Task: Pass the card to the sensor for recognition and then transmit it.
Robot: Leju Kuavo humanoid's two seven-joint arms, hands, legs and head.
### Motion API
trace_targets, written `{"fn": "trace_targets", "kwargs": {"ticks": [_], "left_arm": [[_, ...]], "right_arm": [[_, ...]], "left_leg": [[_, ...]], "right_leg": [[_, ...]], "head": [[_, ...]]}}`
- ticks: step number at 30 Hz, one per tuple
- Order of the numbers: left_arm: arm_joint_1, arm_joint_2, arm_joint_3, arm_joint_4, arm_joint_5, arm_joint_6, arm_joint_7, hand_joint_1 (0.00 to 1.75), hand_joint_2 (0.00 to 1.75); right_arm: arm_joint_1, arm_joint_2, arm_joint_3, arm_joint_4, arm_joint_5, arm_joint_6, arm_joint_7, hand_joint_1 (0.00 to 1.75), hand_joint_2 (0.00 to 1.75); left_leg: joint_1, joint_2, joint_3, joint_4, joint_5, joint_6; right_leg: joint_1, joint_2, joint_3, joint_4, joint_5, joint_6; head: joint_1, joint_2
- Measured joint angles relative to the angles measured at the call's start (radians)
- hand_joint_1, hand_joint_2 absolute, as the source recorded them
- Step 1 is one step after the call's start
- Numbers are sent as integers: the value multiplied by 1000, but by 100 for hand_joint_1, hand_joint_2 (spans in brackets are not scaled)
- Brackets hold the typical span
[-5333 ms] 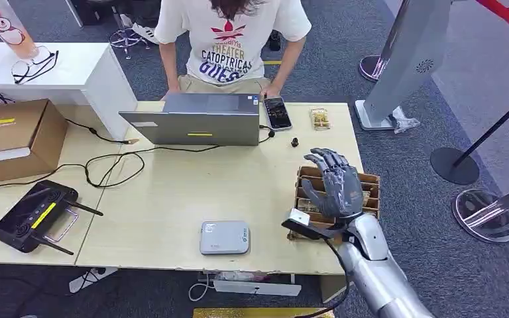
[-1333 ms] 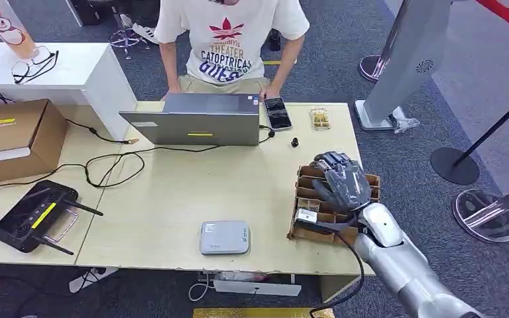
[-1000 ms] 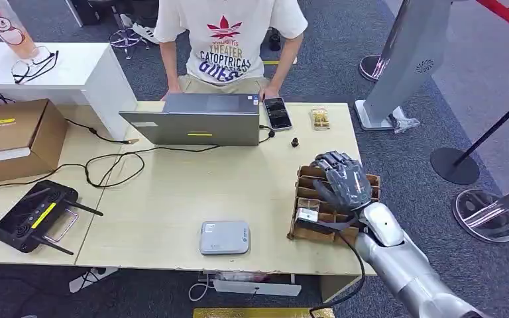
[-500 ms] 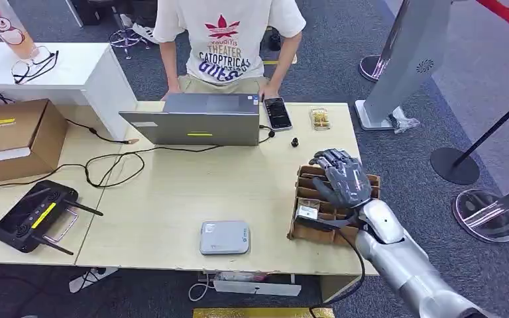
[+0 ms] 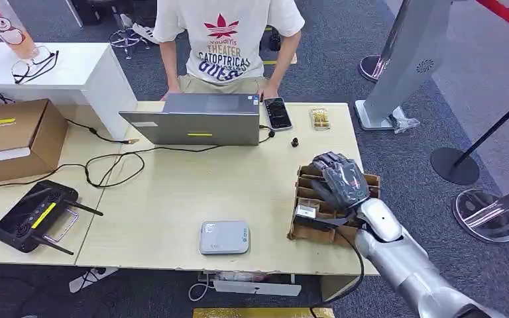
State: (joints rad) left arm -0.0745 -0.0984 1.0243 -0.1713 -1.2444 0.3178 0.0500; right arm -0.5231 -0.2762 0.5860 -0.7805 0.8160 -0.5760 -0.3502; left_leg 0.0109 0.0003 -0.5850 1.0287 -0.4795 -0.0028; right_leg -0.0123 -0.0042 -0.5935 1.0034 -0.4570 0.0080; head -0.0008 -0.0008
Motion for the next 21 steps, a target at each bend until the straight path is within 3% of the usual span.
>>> {"fn": "trace_targets", "kwargs": {"ticks": [2, 3, 6, 21], "left_arm": [[0, 0, 0, 0, 0, 2, 0, 0, 0], [0, 0, 0, 0, 0, 2, -1, 0, 0], [0, 0, 0, 0, 0, 3, -5, 0, 0], [0, -2, 0, 0, -6, 9, -11, 0, 0]], "right_arm": [[-1, 0, 6, 2, 0, 4, 6, 140, 175], [-4, 0, 7, 2, 0, 8, 9, 155, 175], [-12, 0, 10, 2, 0, 21, 18, 164, 175], [-13, -19, 22, -15, 0, 40, 39, 161, 175]], "left_leg": [[0, 0, 0, 0, 0, 0], [0, 0, 0, 0, 0, 0], [0, 0, 0, 0, 0, 0], [0, 0, 1, 0, 0, 0]], "right_leg": [[0, 0, 0, 0, 0, 0], [0, 0, 0, 0, 0, 0], [0, 0, 0, 0, 0, 0], [0, 0, 1, 0, 0, 0]], "head": [[0, 0], [0, 0], [0, 0], [0, 0]]}}
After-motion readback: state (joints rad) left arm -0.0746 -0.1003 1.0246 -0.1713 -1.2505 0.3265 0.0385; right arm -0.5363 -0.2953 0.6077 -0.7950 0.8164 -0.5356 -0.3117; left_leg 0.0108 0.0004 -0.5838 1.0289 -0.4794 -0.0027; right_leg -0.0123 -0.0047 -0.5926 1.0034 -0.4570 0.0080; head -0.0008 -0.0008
